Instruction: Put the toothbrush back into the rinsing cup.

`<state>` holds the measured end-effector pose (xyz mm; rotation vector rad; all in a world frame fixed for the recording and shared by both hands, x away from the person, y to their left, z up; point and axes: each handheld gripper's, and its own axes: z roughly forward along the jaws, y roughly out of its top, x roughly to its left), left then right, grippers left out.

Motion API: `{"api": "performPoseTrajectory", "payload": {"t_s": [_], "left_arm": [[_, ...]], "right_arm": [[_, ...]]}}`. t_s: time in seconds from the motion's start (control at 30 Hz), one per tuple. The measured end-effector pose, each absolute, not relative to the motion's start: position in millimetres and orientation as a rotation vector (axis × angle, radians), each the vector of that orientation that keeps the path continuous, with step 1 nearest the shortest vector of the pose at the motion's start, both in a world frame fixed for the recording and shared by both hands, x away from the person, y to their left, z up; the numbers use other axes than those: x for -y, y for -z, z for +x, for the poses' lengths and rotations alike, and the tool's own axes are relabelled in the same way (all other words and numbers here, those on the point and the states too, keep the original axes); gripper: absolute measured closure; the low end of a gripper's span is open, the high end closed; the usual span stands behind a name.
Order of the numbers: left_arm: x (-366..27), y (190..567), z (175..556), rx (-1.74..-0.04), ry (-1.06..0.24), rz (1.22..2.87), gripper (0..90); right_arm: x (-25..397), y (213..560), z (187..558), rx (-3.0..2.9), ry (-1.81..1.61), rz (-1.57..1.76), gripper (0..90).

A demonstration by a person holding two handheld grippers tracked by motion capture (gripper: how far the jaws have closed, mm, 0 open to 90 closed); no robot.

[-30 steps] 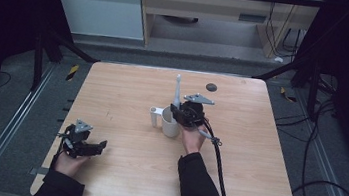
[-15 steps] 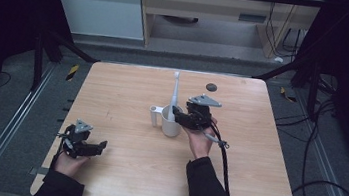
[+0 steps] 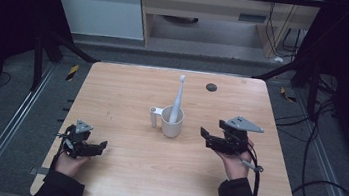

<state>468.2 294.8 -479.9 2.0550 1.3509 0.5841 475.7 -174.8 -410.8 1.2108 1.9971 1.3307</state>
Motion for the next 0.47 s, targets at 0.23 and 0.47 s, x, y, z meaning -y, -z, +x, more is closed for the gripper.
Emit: {"api": "performPoseTrajectory", "payload": {"t_s": [0.23,0.47], "left_arm": [[-295.4,479.5,468.1,-1.352,-0.572,2.053,24.2],[-296.5,479.0,467.5,-1.352,-0.565,2.051,29.3]], "right_arm": [[206.9,431.4,459.4,-1.988,-1.249,1.247,23.1],[227.3,452.5,450.0,-1.992,-1.068,1.257,23.1]]}}
